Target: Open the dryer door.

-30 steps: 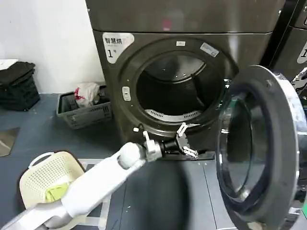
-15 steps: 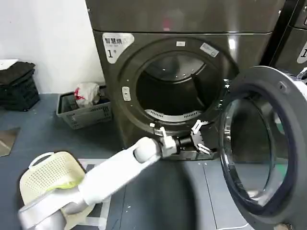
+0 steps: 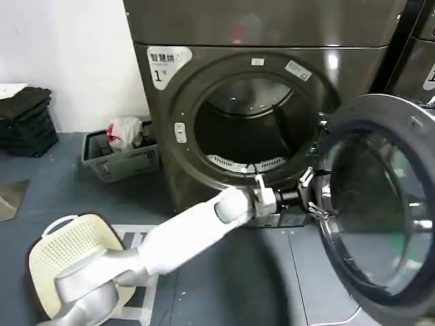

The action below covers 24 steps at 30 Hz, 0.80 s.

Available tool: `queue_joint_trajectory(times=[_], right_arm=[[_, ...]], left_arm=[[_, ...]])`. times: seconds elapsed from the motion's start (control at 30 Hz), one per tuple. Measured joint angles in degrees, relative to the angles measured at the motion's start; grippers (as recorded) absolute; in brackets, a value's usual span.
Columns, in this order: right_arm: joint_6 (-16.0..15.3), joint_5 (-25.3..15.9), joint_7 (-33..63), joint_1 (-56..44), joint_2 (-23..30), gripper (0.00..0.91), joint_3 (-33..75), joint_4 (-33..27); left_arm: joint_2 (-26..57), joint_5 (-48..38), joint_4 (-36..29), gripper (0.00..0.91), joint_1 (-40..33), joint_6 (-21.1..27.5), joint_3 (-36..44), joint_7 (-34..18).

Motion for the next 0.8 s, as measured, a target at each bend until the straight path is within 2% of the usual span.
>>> queue_joint_trajectory(times=[0.8], right_arm=[[-0.11,1.22,-0.90,0.65,0.00,0.907,1.97,2.25]], left_arm=[[-9.25,2.34,11.48,0.907,-4.14,-0.80,1.69,0.03]])
